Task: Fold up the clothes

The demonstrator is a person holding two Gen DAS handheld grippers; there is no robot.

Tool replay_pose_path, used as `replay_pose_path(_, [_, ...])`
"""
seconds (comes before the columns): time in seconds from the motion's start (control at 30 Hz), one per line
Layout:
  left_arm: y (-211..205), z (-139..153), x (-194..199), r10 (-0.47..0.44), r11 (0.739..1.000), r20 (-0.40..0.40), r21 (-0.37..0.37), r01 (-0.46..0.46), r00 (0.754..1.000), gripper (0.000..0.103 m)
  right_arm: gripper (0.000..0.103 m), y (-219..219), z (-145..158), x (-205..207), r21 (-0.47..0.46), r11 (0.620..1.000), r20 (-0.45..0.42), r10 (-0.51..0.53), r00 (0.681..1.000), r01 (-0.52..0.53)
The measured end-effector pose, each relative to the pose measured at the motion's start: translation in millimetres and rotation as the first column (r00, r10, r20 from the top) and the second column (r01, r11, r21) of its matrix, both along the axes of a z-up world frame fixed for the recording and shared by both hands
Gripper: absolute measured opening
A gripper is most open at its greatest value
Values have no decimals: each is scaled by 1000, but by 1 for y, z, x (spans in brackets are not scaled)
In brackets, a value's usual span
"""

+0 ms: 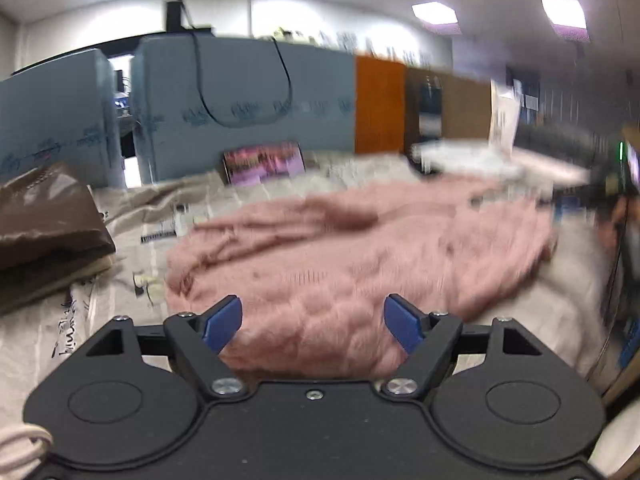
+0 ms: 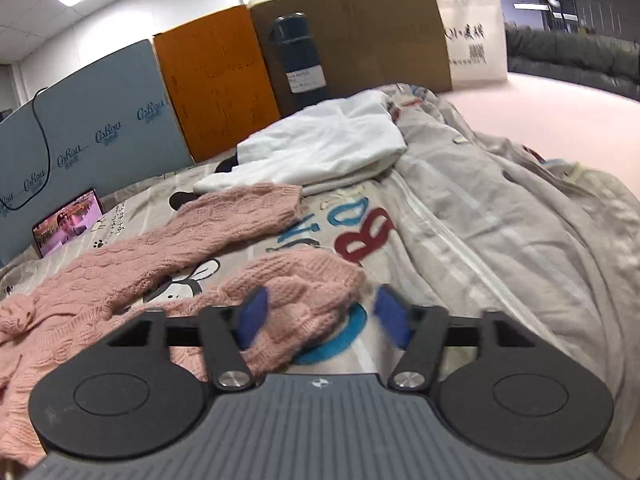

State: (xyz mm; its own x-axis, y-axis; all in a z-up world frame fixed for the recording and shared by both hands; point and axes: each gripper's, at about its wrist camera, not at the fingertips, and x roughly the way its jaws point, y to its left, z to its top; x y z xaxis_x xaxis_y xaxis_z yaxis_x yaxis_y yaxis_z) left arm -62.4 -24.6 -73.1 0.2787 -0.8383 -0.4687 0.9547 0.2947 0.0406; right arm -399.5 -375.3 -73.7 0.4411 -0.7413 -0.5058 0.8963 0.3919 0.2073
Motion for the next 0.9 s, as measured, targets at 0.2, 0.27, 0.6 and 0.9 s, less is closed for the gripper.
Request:
replay_pose_path(0.2, [11,-8,10,19,999,-59,41,-17,998,78,4,8,15,-2,-73,992,-77,-112,991,107])
replay_pose_path(0.27, [13,-8,10,12,999,-64,33,-10,998,78,5,1,11,-3,-53,994,-107,-102,989,97])
replay_pose_path(0.6, [18,18,4,23,990,12,-138,-21,1000,82,61,42,43,21,-144,982,35,132,991,-126])
replay_pose_path(0.9, [7,-9,6,114,993,73,33,-117,991,82,54,85,14,161,43,754,111,648,753,-655])
